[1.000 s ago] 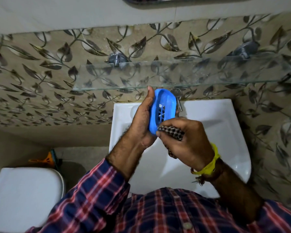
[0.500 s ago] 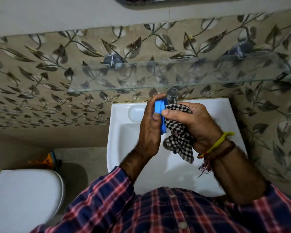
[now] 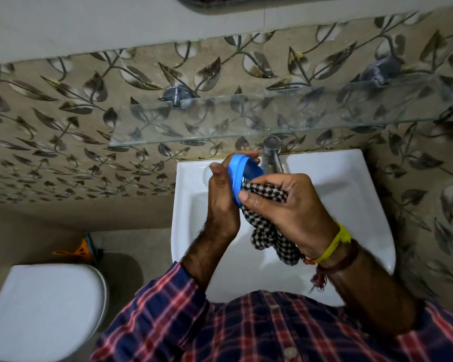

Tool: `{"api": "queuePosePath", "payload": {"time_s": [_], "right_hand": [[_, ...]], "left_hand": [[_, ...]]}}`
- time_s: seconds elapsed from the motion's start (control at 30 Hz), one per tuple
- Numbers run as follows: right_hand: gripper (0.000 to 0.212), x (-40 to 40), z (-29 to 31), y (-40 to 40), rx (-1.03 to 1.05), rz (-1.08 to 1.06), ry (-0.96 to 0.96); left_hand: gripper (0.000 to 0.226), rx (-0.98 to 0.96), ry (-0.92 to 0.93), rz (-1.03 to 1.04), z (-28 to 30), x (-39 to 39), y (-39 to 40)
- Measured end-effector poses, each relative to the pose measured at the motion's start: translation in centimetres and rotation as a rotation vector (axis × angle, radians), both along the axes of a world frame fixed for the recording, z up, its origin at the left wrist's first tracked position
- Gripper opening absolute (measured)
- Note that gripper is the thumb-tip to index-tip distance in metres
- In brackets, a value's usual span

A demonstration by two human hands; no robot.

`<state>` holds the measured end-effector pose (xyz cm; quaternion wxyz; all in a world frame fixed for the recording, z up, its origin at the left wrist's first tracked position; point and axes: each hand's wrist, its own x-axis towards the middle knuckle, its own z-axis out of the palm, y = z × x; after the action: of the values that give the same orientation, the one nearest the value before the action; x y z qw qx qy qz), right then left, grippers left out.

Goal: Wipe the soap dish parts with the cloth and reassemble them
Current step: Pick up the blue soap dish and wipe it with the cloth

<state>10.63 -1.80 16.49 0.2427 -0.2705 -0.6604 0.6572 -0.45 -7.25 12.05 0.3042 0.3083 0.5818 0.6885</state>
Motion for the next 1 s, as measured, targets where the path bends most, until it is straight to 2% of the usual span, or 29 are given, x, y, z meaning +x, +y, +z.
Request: {"api": "queuePosePath", "payload": {"time_s": [0.03, 0.13, 0.2, 0.37, 0.47, 0.57, 0.67, 0.73, 0.83, 0.9, 1.0], "right_hand": [[0.007, -0.1, -0.1, -0.1, 0.014, -0.028, 0.001], [0.012, -0.5, 0.2, 0.0, -0.192, -0.127, 0.07], [0.012, -0.9, 0.1, 0.4, -0.199, -0.12, 0.082], [0.014, -0.1, -0.2, 0.2, 0.06, 0.034, 0.052], [0.014, 0.0, 0.0, 0.8, 0.128, 0.039, 0.065], [0.013, -0.3, 0.2, 1.2, 0.232, 0.057, 0.076], [0.015, -0.2, -0.3, 0.8, 0.355, 0.109, 0.063], [0.018, -0.3, -0.4, 1.0, 0.364, 0.097, 0.048], [0.018, -0.2, -1.0, 0.8, 0.513, 0.088, -0.032], [0.017, 0.3, -1.6, 0.2, 0.626, 0.124, -0.124], [0.019, 0.7, -1.8, 0.0, 0.69, 0.124, -0.183]], "left_hand": [[0.103, -0.019, 0.018, -0.002, -0.2, -0.1, 0.0], [0.112, -0.066, 0.068, -0.038, -1.3, 0.2, -0.1], [0.113, -0.059, 0.076, -0.065, -1.9, 0.3, -0.3], [0.119, 0.003, 0.022, -0.11, -1.8, -0.9, -0.4], [0.118, -0.052, 0.017, -0.111, -1.0, -0.6, -0.3], [0.123, -0.069, -0.159, -0.135, -0.3, -0.1, -0.1], [0.114, -0.078, -0.279, -0.162, 0.0, -0.2, 0.1], [0.104, -0.077, -0.368, -0.188, 0.6, 0.4, 0.0], [0.094, -0.063, -0.535, -0.111, 1.5, 0.2, 0.4], [0.09, -0.11, -0.528, -0.074, 2.0, -0.9, 0.8], [0.091, -0.164, -0.469, -0.07, 2.3, -1.4, 1.0]]}}
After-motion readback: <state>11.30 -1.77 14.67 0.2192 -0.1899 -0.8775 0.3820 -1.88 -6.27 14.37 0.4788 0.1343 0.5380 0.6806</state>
